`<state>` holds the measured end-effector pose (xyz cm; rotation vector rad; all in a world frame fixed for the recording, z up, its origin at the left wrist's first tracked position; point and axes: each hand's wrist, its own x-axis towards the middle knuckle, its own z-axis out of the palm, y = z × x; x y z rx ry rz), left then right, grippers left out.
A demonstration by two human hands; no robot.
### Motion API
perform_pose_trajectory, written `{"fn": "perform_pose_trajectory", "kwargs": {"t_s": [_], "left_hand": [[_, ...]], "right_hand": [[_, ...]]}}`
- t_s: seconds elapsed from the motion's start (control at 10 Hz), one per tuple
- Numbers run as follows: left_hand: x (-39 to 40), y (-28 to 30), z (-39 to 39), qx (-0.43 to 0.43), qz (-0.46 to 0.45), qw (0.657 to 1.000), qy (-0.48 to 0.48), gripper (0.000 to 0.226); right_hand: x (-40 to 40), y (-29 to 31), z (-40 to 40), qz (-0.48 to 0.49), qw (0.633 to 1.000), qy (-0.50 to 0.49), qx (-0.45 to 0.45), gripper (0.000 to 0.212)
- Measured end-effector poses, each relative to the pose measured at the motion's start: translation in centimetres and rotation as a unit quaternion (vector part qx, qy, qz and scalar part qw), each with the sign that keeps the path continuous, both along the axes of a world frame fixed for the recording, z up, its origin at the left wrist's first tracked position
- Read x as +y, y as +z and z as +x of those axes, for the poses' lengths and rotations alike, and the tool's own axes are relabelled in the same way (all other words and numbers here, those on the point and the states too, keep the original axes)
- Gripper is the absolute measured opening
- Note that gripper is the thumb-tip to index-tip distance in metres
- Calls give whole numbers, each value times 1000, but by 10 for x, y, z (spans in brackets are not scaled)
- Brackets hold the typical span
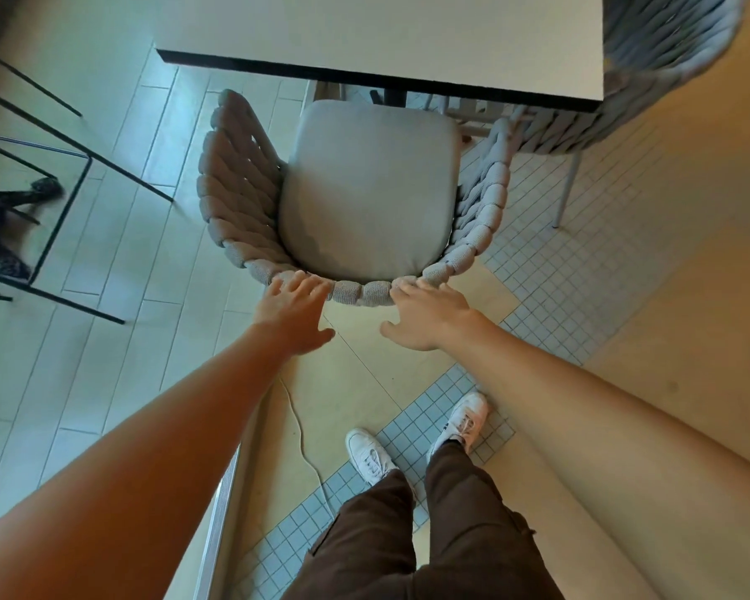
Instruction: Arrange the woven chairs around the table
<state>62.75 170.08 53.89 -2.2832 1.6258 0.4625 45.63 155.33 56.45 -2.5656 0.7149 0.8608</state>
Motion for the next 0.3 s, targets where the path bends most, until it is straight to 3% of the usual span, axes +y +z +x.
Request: {"fn": "perform_pose_trajectory", "kwargs": {"t_s": [0.3], "left_hand": [[-15,28,-36,-1,-39,999,-14,79]], "right_hand": [[-18,45,-46,-38,997,-60,0,96]]}}
